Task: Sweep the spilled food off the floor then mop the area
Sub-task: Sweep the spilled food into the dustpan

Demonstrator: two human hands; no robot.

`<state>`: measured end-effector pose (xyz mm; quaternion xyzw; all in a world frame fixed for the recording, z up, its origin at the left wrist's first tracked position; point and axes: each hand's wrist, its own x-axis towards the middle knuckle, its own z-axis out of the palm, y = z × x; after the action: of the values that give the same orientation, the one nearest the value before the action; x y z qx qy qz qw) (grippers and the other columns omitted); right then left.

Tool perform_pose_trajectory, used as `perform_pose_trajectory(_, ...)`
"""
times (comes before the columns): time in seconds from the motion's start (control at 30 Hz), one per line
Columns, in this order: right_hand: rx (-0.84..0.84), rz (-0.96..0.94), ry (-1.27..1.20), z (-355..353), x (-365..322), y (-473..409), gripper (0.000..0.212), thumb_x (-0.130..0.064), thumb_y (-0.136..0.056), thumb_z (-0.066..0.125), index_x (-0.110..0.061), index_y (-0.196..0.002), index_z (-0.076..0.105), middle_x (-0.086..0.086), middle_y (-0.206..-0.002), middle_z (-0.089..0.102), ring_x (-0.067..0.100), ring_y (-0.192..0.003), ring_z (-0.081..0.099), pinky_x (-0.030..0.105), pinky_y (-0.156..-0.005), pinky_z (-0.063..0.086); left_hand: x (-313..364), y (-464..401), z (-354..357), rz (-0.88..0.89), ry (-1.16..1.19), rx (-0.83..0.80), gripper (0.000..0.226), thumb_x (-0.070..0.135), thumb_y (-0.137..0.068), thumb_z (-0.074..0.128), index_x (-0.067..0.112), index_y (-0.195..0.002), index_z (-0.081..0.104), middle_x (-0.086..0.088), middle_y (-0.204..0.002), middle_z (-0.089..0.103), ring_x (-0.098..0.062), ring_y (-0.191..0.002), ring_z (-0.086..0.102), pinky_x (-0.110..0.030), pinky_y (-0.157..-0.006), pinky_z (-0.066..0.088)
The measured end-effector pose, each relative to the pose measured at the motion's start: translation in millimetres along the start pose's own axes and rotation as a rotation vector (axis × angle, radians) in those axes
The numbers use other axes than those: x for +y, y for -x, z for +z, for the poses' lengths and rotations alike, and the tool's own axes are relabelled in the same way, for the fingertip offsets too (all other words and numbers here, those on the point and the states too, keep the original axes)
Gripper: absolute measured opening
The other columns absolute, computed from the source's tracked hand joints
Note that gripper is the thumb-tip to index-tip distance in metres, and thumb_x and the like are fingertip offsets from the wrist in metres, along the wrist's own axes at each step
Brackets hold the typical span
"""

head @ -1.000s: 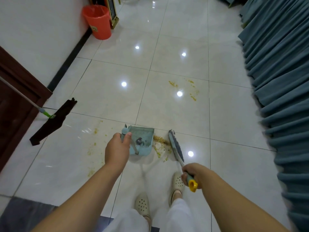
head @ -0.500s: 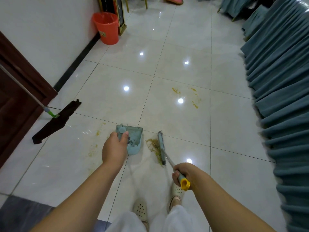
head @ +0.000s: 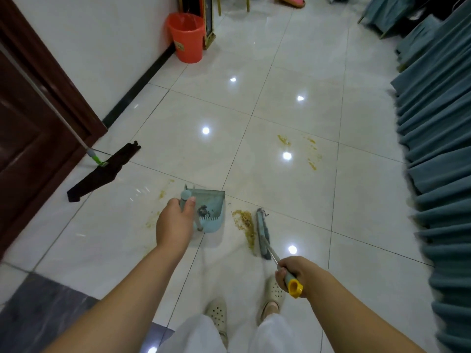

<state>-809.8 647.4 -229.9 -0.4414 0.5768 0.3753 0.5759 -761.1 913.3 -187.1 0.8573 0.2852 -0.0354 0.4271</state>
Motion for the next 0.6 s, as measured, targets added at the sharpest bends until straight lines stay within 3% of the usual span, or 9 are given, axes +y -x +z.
perform_pose_trajectory(0.4,-0.057,-0.028,-0.17,7.5,-12.7,28.7,0.007,-0.008,-0.098,0.041,-0.002,-0.095,0.042,0.012,-0.064,0.042,0.011,-0.021,0.035,0.012,-0.03,0.039,-2.7,-6.5,-2.1,-0.031,-0.014,-0.015,0.043,0.046,-0.095,0.042,0.004,-0.092,0.053,-0.012,-0.085,0.063,-0.032,-0.077,0.062,-0.036,-0.063,0.046)
perform_pose_trajectory(0.6,-0.024,-0.04,-0.232,3.7,-11.5,24.6,0.008,-0.008,-0.099,0.039,-0.002,-0.095,0.042,0.011,-0.065,0.041,0.011,-0.02,0.035,0.014,-0.031,0.039,-0.9,-11.4,2.4,-0.03,-0.038,0.004,0.041,0.045,-0.095,0.042,0.006,-0.09,0.053,-0.007,-0.08,0.059,-0.028,-0.075,0.059,-0.031,-0.056,0.039)
